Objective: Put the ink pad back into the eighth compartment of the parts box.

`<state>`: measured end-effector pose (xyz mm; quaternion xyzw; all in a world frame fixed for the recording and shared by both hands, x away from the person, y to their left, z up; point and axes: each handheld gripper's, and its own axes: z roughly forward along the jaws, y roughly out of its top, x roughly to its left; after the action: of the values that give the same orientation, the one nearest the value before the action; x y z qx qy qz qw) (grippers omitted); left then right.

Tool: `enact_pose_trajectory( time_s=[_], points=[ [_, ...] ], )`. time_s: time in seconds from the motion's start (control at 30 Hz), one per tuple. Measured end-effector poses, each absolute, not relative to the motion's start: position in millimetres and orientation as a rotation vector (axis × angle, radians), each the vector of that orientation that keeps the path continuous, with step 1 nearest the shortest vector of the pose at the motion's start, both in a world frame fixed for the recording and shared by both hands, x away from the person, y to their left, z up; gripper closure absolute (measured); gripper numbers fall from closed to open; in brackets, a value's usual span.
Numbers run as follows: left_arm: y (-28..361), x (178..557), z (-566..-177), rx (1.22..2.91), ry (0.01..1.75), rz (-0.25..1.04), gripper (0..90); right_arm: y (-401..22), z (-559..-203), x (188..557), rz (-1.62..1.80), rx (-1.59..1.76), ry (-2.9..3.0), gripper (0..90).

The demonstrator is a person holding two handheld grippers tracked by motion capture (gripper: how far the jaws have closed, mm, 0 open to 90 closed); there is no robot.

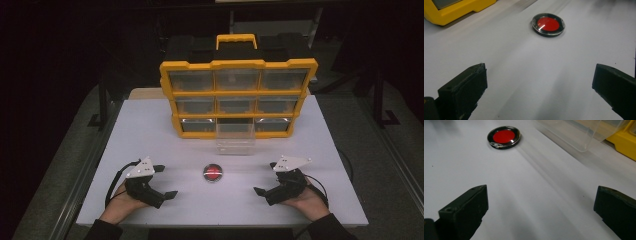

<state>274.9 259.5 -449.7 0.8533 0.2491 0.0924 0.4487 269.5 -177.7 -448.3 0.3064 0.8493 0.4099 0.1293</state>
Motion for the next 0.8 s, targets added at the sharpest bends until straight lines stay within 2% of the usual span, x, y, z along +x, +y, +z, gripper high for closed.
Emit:
enact_pose_trajectory(
  time_s=[0.8],
  points=[
    [250,286,-441,2.098,0.593,0.202,0.0,-178,-446,268,1.221,0.887,2.446,0.0]
  ],
)
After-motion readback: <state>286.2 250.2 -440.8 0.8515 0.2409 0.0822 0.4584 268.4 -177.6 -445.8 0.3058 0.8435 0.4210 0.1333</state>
